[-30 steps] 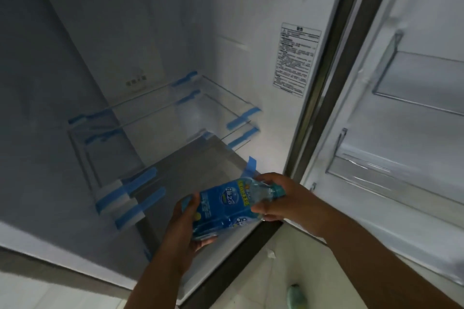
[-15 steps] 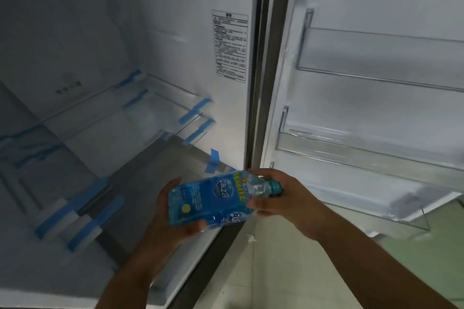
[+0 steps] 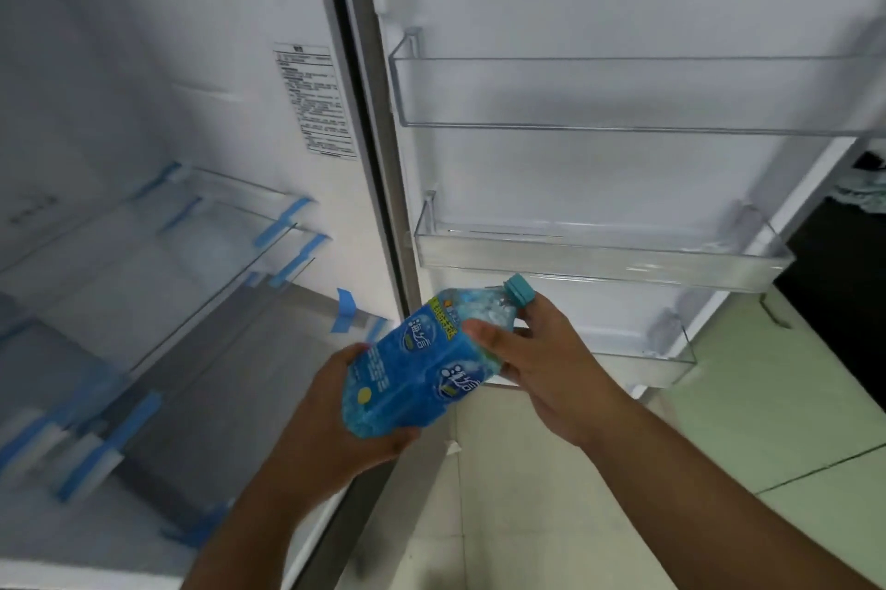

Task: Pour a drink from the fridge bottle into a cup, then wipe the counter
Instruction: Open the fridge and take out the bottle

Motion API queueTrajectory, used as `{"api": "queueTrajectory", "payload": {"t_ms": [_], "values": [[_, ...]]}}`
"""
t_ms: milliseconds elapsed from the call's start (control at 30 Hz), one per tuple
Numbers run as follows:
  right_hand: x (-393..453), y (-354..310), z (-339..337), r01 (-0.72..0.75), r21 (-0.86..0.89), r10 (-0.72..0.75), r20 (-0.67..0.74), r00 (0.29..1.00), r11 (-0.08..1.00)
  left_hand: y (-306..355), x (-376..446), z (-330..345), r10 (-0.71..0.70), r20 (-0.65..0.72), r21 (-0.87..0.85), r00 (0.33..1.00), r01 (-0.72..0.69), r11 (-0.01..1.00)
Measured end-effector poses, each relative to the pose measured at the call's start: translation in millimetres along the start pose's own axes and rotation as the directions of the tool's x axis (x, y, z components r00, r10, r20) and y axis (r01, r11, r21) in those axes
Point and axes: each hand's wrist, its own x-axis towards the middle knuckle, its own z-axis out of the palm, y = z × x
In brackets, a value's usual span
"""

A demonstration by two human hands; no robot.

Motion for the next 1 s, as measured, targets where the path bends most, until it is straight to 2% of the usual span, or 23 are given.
{"api": "queueTrajectory", "payload": {"t_ms": [100, 167, 200, 300, 333, 367, 400, 433, 467, 500, 533, 567, 600, 633, 733, 800, 867, 933, 1000], "values": [[-12.6, -15.8, 4.9, 0.046, -0.015, -0.046, 0.039, 0.998, 0.999, 24.4, -8.3, 21.6, 0.074, 0.057, 0.094, 0.996, -0.079, 0.992], [-20.5, -25.7, 13.4, 0.1, -0.142, -0.09, 0.07, 0.993, 0.985, 37.8, -14.1, 41.2, 0.097, 0.045, 0.085, 0.994, -0.101, 0.991], [-24.6, -30.3, 17.8, 0.127, -0.233, -0.113, 0.071, 0.991, 0.964, 39.6, -15.3, 49.4, 0.09, 0.029, 0.04, 0.996, -0.091, 0.995], [-41.0, -44.7, 30.7, 0.178, -0.46, -0.166, 0.066, 0.984, 0.87, 29.6, -22.2, 48.1, 0.024, 0.105, -0.1, 0.994, -0.013, 0.995], [-45.7, -48.3, 33.2, 0.202, -0.52, -0.19, 0.077, 0.979, 0.83, 5.7, -25.8, 41.8, -0.034, 0.061, -0.137, 0.998, 0.042, 0.99], [-50.0, -52.5, 34.9, 0.235, -0.567, -0.221, 0.094, 0.971, 0.789, -37.1, -7.9, 41.4, -0.068, 0.142, -0.271, 0.988, 0.105, 0.957], [-53.7, -56.5, 36.5, 0.262, -0.601, -0.249, 0.107, 0.963, 0.755, -54.8, 5.5, 37.3, -0.015, 0.206, -0.438, 0.979, 0.106, 0.893], [-57.5, -61.3, 38.7, 0.274, -0.626, -0.27, 0.105, 0.957, 0.73, -51.7, 9.5, 36.5, -0.001, 0.227, -0.518, 0.974, 0.121, 0.847], [-59.9, -64.0, 39.8, 0.271, -0.648, -0.283, 0.089, 0.955, 0.712, -31.5, 0.0, 32.4, 0.036, 0.195, -0.495, 0.98, 0.066, 0.866], [-61.4, -66.2, 40.4, 0.271, -0.663, -0.301, 0.073, 0.951, 0.698, 7.6, -16.4, 37.3, 0.096, 0.213, -0.308, 0.972, -0.026, 0.951], [-62.8, -67.6, 40.4, 0.28, -0.679, -0.324, 0.065, 0.944, 0.679, 36.1, -20.9, 56.9, 0.078, 0.311, -0.238, 0.947, -0.002, 0.971], [-64.4, -68.3, 40.8, 0.293, -0.692, -0.344, 0.067, 0.936, 0.66, 54.1, -20.9, 69.8, 0.04, 0.113, -0.142, 0.993, -0.023, 0.99], [-67.4, -68.8, 40.5, 0.304, -0.7, -0.356, 0.076, 0.932, 0.646, 63.8, -26.1, 74.7, 0.084, -0.029, -0.108, 0.996, -0.086, 0.99], [-69.6, -68.6, 41.0, 0.308, -0.703, -0.359, 0.081, 0.93, 0.641, 70.9, -29.1, 77.4, 0.089, -0.081, -0.115, 0.993, -0.098, 0.988], [-75.2, -66.6, 39.0, 0.296, -0.724, -0.337, 0.092, 0.937, 0.623, 79.0, -28.2, 77.9, 0.158, -0.124, -0.031, 0.98, -0.163, 0.986], [-77.6, -64.2, 30.2, 0.28, -0.665, -0.26, 0.133, 0.956, 0.693, 78.9, -27.3, 74.5, 0.148, -0.146, -0.042, 0.978, -0.156, 0.987], [-80.0, -57.5, 12.0, 0.213, -0.463, -0.155, 0.161, 0.975, 0.86, 83.2, -30.0, 69.2, 0.135, -0.114, -0.1, 0.984, -0.146, 0.984], [-85.6, -47.4, -9.5, 0.075, -0.259, -0.029, 0.176, 0.984, 0.963, 88.1, -26.1, 60.2, 0.131, -0.029, -0.165, 0.991, -0.134, 0.977], [-91.6, -34.8, -28.0, -0.032, -0.134, 0.062, 0.224, 0.973, 0.99, 95.2, -17.3, 50.8, 0.145, 0.087, -0.217, 0.986, -0.123, 0.968]]}}
